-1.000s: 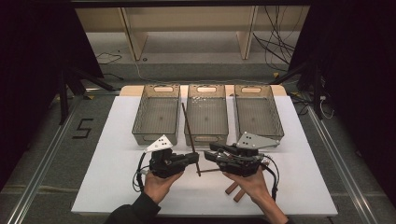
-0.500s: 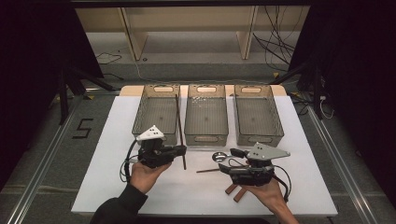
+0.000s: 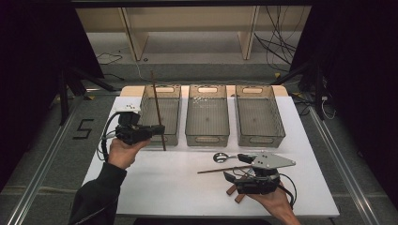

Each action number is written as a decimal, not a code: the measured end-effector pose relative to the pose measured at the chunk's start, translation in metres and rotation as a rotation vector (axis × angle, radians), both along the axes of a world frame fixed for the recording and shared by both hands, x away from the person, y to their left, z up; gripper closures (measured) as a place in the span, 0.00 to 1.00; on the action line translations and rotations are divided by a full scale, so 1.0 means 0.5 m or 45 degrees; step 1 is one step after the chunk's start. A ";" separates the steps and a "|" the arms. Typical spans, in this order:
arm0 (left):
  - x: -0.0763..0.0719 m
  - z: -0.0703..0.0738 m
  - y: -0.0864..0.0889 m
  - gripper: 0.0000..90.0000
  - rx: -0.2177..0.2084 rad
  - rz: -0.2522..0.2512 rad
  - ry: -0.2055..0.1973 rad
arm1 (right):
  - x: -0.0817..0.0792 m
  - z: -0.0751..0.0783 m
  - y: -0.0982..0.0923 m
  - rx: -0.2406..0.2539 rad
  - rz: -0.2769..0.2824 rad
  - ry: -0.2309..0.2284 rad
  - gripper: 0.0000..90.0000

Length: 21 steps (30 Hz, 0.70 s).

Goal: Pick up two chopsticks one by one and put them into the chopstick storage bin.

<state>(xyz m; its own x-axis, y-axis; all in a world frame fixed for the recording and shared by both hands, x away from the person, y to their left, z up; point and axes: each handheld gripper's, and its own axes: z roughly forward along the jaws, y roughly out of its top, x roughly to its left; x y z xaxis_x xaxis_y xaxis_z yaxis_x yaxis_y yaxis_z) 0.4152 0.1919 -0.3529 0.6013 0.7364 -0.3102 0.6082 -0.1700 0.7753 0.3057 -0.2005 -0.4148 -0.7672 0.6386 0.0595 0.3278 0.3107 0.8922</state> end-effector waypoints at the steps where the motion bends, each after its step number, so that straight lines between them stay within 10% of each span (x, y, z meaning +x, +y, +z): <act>1: 0.006 0.005 0.003 0.94 0.015 0.008 -0.002 | -0.001 -0.001 -0.001 0.000 0.001 0.003 0.25; 10: 0.061 0.034 0.022 0.94 0.105 0.078 -0.013 | -0.010 -0.007 -0.006 -0.005 -0.008 0.006 0.23; 21: 0.145 0.004 0.032 0.94 0.073 0.193 0.082 | -0.013 -0.011 -0.004 -0.010 -0.001 0.016 0.23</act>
<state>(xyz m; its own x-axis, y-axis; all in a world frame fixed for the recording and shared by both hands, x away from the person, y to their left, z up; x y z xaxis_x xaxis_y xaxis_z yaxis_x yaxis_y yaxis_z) 0.4877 0.2077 -0.3510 0.4620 0.8347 -0.2995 0.6784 -0.1152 0.7256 0.2993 -0.2024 -0.4205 -0.7658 0.6399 0.0643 0.3394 0.3173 0.8855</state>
